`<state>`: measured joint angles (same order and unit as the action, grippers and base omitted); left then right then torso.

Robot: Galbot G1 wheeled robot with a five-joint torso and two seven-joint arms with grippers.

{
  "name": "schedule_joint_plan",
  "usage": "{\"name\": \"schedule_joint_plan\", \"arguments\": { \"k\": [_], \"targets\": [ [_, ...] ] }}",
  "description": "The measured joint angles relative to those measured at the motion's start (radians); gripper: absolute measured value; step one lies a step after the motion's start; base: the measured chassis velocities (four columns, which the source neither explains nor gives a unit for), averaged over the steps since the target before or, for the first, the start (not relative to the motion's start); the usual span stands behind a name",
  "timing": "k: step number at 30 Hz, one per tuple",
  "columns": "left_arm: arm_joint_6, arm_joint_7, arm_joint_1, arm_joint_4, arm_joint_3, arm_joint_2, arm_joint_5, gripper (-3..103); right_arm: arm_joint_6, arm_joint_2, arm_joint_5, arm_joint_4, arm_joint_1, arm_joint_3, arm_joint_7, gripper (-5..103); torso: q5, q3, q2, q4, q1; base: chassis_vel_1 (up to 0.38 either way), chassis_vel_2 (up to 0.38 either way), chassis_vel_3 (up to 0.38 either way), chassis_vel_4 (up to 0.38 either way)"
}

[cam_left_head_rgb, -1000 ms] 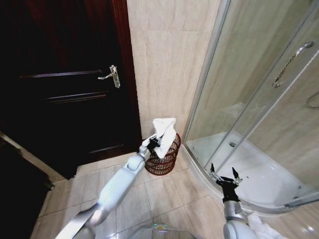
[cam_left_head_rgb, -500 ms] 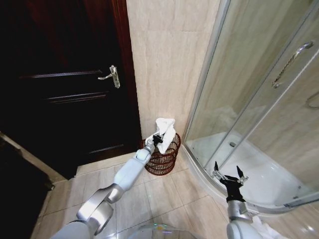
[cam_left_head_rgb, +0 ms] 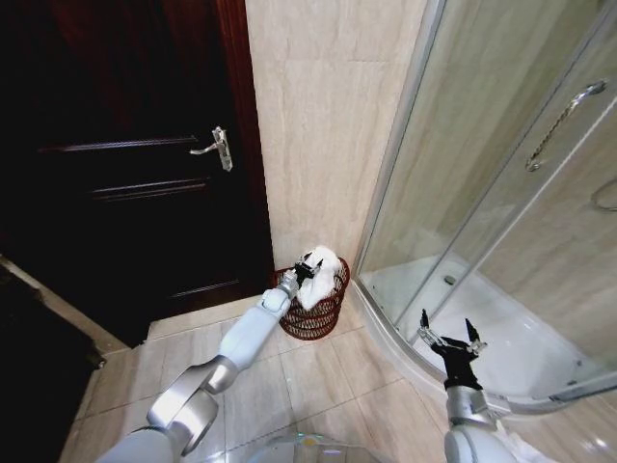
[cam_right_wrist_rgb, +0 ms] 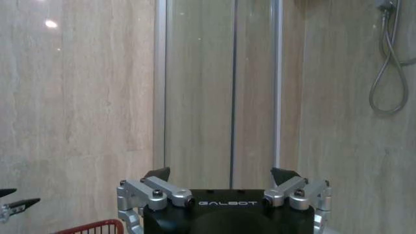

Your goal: Discard the used towel into the hamper.

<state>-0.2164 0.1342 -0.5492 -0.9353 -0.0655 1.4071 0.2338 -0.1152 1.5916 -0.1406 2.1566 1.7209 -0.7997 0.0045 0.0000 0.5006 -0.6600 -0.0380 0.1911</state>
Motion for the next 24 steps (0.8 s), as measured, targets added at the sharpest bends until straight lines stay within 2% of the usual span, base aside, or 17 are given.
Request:
{"name": "schedule_joint_plan", "arguments": {
  "k": [1, 3, 7, 12, 16, 17, 21, 22, 24],
  "targets": [
    [0.003, 0.001, -0.002, -0.005, 0.0, -0.002, 0.0, 78, 0.001, 0.0, 0.0, 0.0, -0.003, 0.0, 0.0, 100, 0.0, 0.0, 0.0, 0.0, 0.0, 0.0, 0.0, 0.0, 0.0],
    [0.005, 0.001, -0.005, -0.009, 0.0, -0.004, 0.001, 78, 0.002, 0.001, 0.001, 0.001, -0.005, 0.0, 0.001, 100, 0.0, 0.0, 0.0, 0.0, 0.0, 0.0, 0.0, 0.0, 0.0],
    [0.006, -0.008, -0.033, -0.043, 0.007, -0.007, 0.007, 97, 0.004, 0.004, 0.002, 0.004, -0.002, 0.008, 0.001, 100, 0.0, 0.0, 0.0, 0.0002, 0.0, 0.0, 0.0, 0.0, 0.0],
    [0.023, -0.041, -0.095, -0.145, 0.037, -0.022, 0.024, 100, 0.007, 0.004, 0.003, 0.004, -0.004, 0.011, 0.001, 100, 0.0, 0.0, -0.001, 0.0003, 0.0, 0.0, 0.0, 0.0, 0.0],
    [0.088, -0.113, -0.243, -0.349, 0.129, -0.041, 0.058, 100, 0.019, 0.002, 0.009, 0.004, -0.013, 0.013, 0.001, 100, -0.0001, 0.0, -0.001, 0.0, 0.0, 0.0, 0.0, 0.0, 0.0],
    [0.088, -0.113, -0.243, -0.349, 0.129, -0.041, 0.058, 100, 0.019, 0.002, 0.009, 0.004, -0.013, 0.013, 0.001, 100, -0.0001, 0.0, -0.001, 0.0, 0.0, 0.0, 0.0, 0.0, 0.0],
    [0.107, -0.187, -0.393, -0.538, 0.204, -0.066, 0.064, 100, 0.026, 0.002, 0.019, 0.003, -0.019, 0.016, 0.002, 100, -0.0003, 0.0, -0.001, 0.0001, 0.0, 0.0, 0.0, 0.0, 0.0],
    [0.107, -0.187, -0.393, -0.538, 0.204, -0.066, 0.064, 100, 0.026, 0.002, 0.019, 0.003, -0.019, 0.016, 0.002, 100, -0.0003, 0.0, -0.001, 0.0001, 0.0, 0.0, 0.0, 0.0, 0.0],
    [0.112, -0.204, -0.46, -0.62, 0.263, -0.084, 0.049, 100, 0.027, 0.004, 0.025, -0.001, -0.021, 0.021, 0.002, 100, -0.0002, 0.0, -0.001, 0.0003, 0.0, 0.0, 0.0, 0.0, 0.0]
  ]
}}
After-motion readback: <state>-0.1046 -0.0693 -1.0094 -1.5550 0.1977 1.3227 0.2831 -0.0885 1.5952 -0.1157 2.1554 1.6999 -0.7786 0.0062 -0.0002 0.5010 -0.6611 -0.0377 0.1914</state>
